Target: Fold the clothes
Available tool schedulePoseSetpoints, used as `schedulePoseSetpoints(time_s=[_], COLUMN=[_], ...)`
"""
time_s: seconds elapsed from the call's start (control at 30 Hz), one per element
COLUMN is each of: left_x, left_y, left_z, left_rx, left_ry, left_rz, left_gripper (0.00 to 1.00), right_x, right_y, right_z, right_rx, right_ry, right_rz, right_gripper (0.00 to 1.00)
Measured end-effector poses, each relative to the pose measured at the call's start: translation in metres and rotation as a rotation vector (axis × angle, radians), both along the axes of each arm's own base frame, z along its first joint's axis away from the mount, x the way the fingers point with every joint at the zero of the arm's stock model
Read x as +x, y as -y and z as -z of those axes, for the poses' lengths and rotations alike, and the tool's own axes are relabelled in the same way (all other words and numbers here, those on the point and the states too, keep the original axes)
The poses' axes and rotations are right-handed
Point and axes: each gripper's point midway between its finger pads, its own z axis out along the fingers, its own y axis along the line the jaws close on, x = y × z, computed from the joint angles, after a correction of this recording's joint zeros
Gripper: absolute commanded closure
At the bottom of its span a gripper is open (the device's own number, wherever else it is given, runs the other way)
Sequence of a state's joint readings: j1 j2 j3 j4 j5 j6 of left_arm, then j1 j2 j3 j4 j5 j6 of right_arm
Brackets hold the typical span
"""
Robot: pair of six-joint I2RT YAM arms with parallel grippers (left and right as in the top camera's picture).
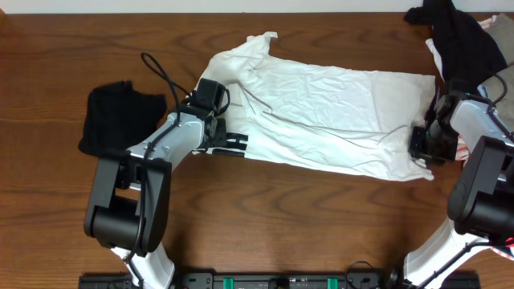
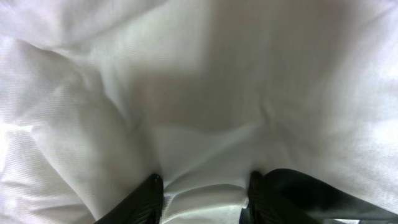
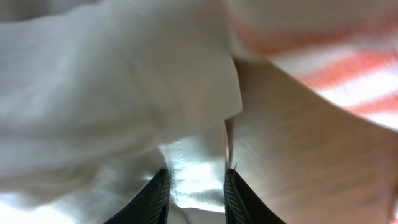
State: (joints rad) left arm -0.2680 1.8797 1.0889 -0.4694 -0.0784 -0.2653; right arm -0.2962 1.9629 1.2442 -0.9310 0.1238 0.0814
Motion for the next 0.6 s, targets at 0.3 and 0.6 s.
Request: schedulePoseSetpoints(time_s=[0.3,0.6], left_x=[-0.033,-0.041], left_y=[-0.033,-0.053], left_z=[0.003,0.004], left_rx=[0.02,-0.018], left_ry=[-0.122,-0.166], left_rz=[-0.076,-0.149], left_gripper=[0.67,0.67], right_x=[-0.014,-0.016], right_y=[0.01,0.007], right_z=[-0.001,-0.001], right_rx=[-0.067,-0.058], right_ry=[-0.068,-0.076], right_rz=[-0.003,-0.008], right_gripper=[0.72,0.73])
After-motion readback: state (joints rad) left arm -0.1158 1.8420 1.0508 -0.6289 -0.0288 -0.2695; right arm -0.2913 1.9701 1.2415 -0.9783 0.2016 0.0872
